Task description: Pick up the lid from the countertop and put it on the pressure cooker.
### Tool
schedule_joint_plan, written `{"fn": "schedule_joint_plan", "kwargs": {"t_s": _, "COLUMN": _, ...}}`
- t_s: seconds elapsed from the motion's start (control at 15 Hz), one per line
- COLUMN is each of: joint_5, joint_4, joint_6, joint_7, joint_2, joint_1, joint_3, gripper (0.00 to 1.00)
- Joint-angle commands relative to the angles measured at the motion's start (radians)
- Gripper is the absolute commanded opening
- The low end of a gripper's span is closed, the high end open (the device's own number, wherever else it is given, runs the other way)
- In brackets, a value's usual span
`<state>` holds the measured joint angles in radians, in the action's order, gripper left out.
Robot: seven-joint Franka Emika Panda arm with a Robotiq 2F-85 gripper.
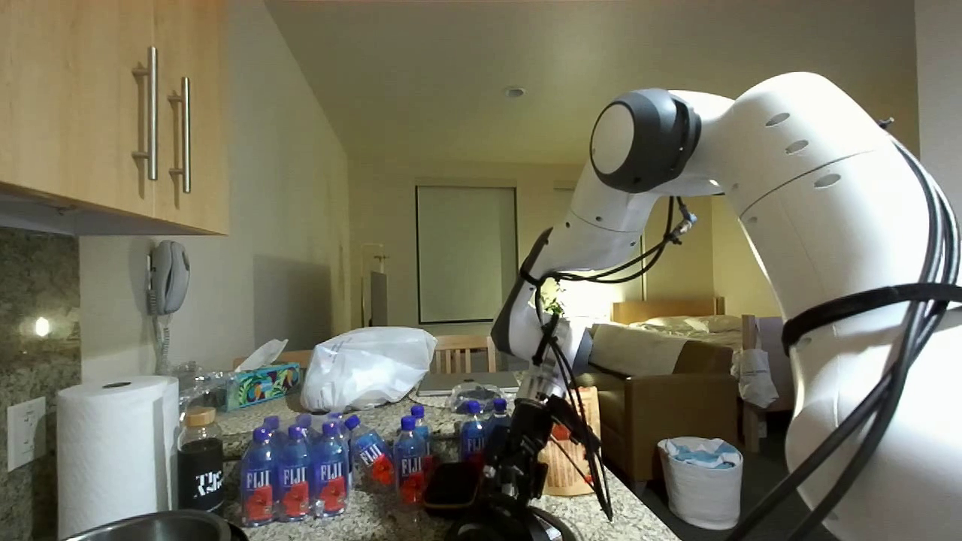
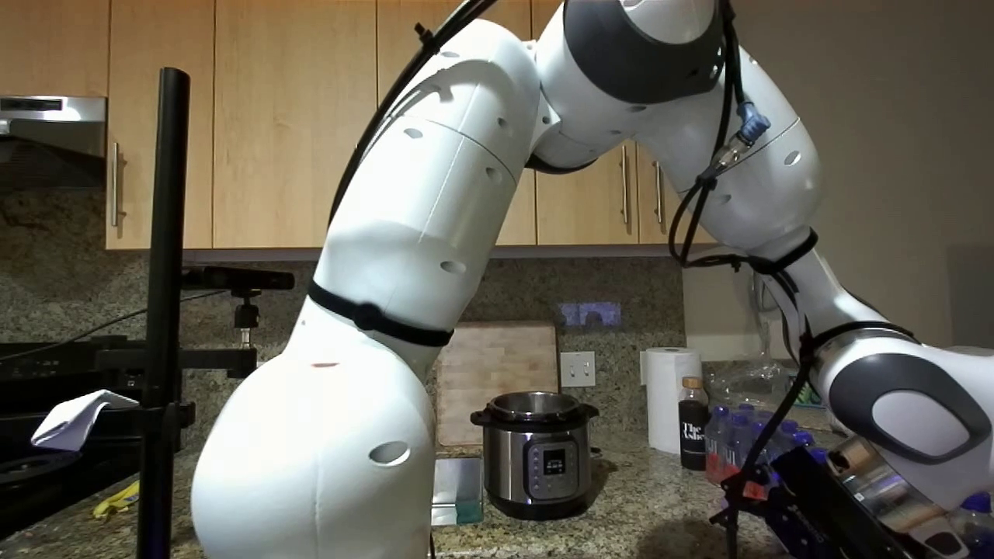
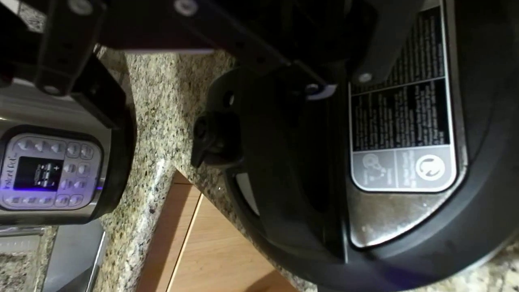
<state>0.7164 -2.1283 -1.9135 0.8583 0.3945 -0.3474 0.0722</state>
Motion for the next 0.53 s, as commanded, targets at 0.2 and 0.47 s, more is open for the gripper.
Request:
{"fn": "schedule_joint_plan", "kwargs": {"t_s": 0.2, "joint_5": 0.037, "joint_4": 0.046, "joint_6": 0.090, "joint_7": 0.088, "joint_2": 0.055, "joint_1": -0.009, "joint_3": 0.005, "gripper": 1.00}}
{"fn": "schedule_joint_plan", "kwargs": {"t_s": 0.47, "joint_5": 0.014, "joint_4": 0.047, "joint_6": 0.080, "joint_7": 0.060, "joint_2": 0.057, "joint_1": 0.011, "joint_3": 0.017, "gripper": 1.00}}
